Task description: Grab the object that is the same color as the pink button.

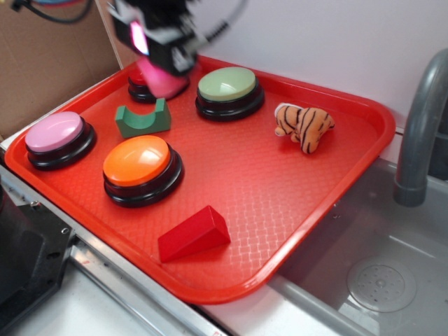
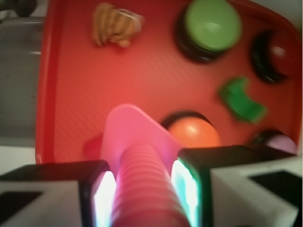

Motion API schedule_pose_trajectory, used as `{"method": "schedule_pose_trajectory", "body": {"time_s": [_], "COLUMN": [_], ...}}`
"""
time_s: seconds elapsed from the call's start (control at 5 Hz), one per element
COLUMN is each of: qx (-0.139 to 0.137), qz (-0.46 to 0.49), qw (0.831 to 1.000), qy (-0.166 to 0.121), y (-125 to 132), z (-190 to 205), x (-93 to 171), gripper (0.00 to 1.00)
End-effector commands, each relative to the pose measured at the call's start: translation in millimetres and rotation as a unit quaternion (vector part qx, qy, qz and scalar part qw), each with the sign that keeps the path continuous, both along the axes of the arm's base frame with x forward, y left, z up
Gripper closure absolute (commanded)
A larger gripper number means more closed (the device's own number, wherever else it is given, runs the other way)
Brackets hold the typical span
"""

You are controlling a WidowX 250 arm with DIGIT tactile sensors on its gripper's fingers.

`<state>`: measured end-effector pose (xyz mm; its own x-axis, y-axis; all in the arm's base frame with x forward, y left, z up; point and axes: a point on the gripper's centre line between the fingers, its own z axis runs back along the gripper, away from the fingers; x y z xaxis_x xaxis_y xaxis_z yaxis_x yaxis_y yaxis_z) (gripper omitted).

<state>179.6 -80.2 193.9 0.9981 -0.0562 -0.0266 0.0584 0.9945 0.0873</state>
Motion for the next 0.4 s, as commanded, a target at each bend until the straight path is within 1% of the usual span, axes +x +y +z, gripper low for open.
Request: {"method": "schedule_pose_trajectory", "body": {"time_s": [0.0,0.2], "qx": [0.009,0.024], "qz": [0.089,0.076], "qw": [0.995,0.997], "qy": [-0.048,-0.015], "y": [36.6,41.2], "z": [48.4,41.6], "x": [-34.1,-29.3], "gripper": [1.00,1.00]}}
